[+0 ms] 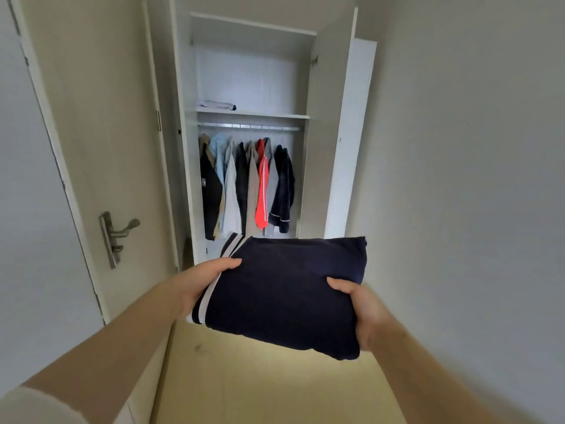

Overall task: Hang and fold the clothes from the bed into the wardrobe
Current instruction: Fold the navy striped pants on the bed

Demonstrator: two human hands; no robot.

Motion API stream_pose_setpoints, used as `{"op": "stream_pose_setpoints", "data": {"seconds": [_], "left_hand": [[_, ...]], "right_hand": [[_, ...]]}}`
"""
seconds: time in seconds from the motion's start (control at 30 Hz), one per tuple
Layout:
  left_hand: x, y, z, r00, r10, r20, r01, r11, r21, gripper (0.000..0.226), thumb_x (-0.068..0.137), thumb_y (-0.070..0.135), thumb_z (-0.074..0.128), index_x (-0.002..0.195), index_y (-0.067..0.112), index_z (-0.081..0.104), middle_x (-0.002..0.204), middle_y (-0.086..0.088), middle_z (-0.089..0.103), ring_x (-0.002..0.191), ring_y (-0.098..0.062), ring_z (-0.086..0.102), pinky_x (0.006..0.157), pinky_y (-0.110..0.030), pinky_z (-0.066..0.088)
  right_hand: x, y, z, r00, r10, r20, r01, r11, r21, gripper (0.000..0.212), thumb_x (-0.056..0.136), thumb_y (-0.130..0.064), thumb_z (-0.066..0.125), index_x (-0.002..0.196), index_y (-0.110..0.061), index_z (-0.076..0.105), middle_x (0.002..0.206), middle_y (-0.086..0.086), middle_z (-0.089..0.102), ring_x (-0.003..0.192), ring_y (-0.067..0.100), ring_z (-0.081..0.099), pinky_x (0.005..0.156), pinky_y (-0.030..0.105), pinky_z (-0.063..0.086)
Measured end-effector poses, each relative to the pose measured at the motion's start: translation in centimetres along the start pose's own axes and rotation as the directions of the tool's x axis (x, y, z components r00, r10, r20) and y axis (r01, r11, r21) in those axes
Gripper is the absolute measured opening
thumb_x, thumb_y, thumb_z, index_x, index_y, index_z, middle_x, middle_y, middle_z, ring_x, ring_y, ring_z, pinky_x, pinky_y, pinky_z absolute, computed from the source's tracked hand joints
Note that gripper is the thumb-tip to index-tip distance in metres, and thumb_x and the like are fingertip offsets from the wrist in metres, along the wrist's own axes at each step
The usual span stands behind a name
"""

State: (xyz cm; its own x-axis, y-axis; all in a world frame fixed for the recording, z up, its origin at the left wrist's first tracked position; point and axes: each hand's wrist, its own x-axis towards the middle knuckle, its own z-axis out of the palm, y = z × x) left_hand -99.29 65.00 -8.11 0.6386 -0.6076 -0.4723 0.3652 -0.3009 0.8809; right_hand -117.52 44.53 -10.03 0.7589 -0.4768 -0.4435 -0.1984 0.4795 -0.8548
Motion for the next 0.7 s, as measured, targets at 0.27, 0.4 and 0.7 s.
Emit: {"op": "stream_pose_setpoints", "data": {"seconds": [0.27,0.4,0.7], "left_hand": [[8.9,6.3,-5.9,0.995,0.093,-0.027,-0.094,0.995,-0.042,0.039,0.079,0.034,0.069,0.111,0.013,0.065,0.100,-0.014,0.072,0.094,-0.036,0.067,0.084,-0.047,0.054],[14.4,9.7,-7.4,0.993,0.102,-0.058,-0.107,0.991,-0.077,0.039,0.076,0.032,0.071,0.108,0.012,0.065,0.096,-0.015,0.072,0.085,-0.035,0.069,0.068,-0.041,0.056],[28.7,20.1,-8.9,0.977,0.165,-0.135,-0.174,0.983,-0.053,0.031,0.075,0.025,0.070,0.102,0.010,0.067,0.091,-0.014,0.073,0.078,-0.032,0.070,0.067,-0.037,0.054]], "right_hand": [[10.8,-6.0,5.9,0.999,-0.035,0.000,0.035,0.998,-0.043,0.031,0.069,-0.026,0.073,0.097,-0.016,0.065,0.077,0.014,0.073,0.064,0.036,0.070,0.056,0.037,0.054],[17.2,-9.1,7.1,0.998,-0.055,0.017,0.056,0.997,-0.052,0.036,0.067,-0.027,0.075,0.099,-0.015,0.064,0.080,0.014,0.074,0.078,0.036,0.068,0.057,0.038,0.054],[34.4,-19.0,8.0,0.988,-0.113,0.103,0.115,0.993,-0.011,0.042,0.069,-0.027,0.076,0.106,-0.014,0.064,0.092,0.014,0.073,0.090,0.038,0.066,0.069,0.043,0.054]]}}
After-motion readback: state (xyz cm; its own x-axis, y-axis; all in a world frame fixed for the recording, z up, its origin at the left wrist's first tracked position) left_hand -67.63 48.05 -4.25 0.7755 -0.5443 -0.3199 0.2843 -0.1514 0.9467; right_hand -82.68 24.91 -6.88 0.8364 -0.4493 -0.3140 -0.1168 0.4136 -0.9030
